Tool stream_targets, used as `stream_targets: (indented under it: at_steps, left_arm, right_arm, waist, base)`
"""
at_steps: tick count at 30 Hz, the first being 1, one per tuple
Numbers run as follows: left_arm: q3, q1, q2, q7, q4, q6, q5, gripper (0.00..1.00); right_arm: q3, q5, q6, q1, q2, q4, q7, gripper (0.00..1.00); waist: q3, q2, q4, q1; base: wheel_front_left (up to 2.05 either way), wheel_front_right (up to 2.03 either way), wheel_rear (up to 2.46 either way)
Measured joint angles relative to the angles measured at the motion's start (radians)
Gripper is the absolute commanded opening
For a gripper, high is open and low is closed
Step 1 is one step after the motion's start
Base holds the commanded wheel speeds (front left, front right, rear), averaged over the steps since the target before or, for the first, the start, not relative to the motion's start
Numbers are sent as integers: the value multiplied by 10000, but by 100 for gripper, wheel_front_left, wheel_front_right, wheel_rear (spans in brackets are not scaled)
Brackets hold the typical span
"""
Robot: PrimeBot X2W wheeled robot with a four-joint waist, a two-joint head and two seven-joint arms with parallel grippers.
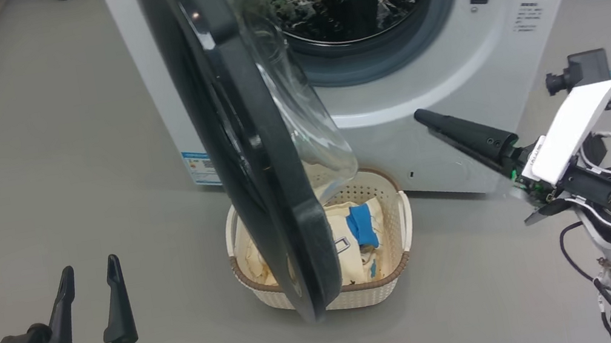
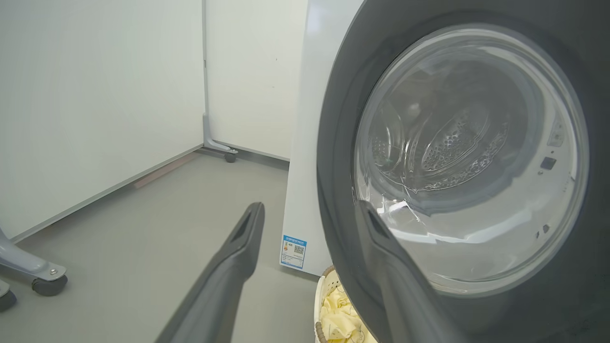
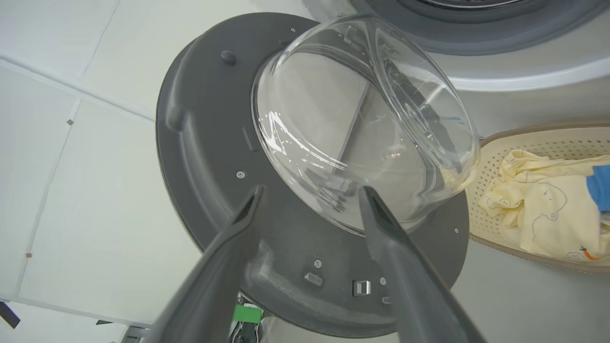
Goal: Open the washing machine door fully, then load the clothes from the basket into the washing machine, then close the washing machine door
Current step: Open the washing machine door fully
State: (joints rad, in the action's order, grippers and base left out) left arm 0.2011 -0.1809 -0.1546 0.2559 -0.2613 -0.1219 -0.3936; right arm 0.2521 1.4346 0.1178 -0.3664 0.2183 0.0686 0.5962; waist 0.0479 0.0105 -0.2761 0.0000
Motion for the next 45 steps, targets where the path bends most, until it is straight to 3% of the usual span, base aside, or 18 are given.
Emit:
stream_targets:
  at_steps: [17,45]
  left_arm:
    - [-119,16,36,0,71,0,0,100]
    - [-313,111,173,0,188,0,102,100]
  right_arm:
    - [238,-2272,12,763,660,-936,-1912,100]
    - [48,-6027,56,2256,1858,-357,-6040,100]
  waist:
    - [-84,0,1235,0]
    - [-155,0,2184,0]
  base:
    - [0,0,0]
    - [0,0,0]
